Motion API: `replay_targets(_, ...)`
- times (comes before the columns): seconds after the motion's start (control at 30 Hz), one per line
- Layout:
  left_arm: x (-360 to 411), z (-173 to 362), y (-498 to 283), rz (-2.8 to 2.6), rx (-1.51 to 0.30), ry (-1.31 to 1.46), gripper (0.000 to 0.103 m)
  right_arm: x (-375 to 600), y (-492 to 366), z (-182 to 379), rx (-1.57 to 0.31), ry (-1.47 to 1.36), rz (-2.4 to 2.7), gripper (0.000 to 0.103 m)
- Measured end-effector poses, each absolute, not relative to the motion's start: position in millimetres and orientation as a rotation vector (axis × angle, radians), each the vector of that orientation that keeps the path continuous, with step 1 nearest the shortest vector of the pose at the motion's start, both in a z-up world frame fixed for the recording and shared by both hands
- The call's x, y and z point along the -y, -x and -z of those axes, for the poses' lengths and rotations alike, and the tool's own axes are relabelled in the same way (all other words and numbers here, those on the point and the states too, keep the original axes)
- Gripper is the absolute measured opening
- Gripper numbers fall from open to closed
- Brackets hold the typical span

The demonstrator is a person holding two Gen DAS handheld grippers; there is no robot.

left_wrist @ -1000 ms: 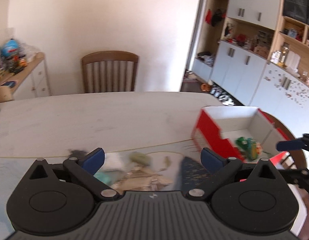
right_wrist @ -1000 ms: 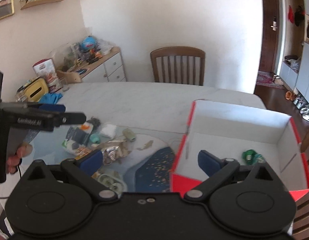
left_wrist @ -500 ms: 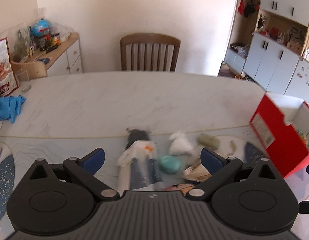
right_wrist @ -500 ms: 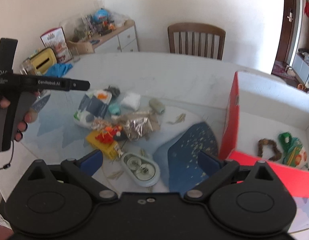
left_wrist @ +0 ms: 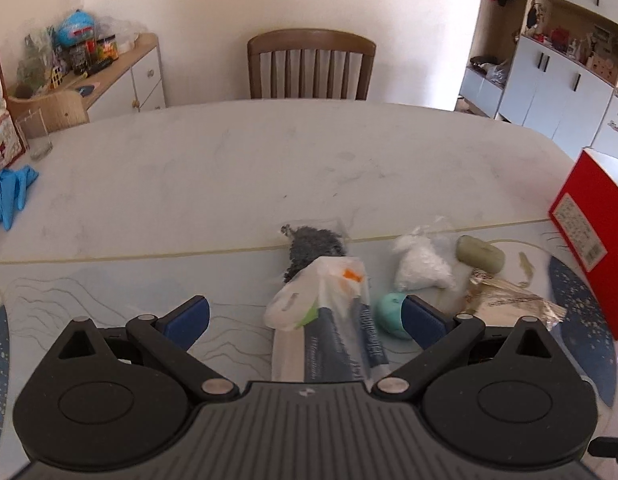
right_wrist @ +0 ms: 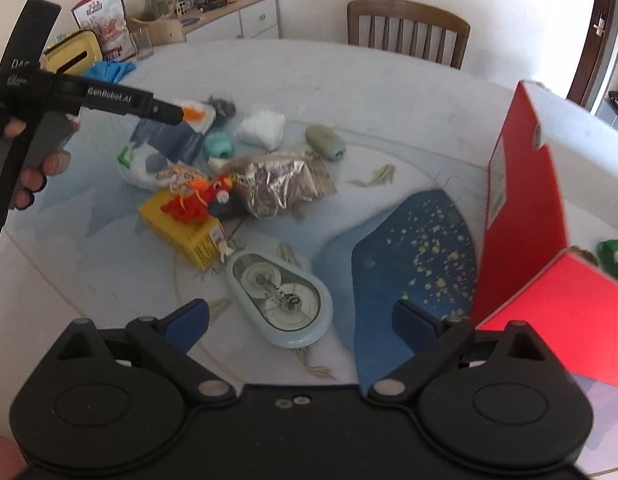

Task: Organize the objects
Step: 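Grasp the plastic bag with the left tool while the right tool grasps the blue tape dispenser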

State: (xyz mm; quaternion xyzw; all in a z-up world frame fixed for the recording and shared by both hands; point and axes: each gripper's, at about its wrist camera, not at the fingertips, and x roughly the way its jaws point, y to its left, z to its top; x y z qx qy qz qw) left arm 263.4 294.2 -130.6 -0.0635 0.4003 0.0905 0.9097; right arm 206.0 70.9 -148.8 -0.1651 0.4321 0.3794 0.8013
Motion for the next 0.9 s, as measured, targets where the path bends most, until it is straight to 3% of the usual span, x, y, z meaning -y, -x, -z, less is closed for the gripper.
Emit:
replay_targets(0.4, -314, 161, -271, -0.19, -0.9, 0.22, 0.102, -86, -213, 173, -0.954, 0.379, -0.814, 0.086)
replay_targets(0.57, -312, 163, -270, -0.166, -0.899, 0.204, 0.088, -89, -213, 172, -0.934, 0.397, -0.822, 0.082)
replay_targets(0.77, -307, 160, -268, -0.13, -0.881, 0.195, 0.058, -95, -210, 171, -0.907, 0.432, -0.83, 0.075)
replay_targets(0.9, -302, 159, -268, -0.139, -0.881, 0.149, 0.05, -96, -207, 170, -0.896, 0.441, -0.842, 0.066)
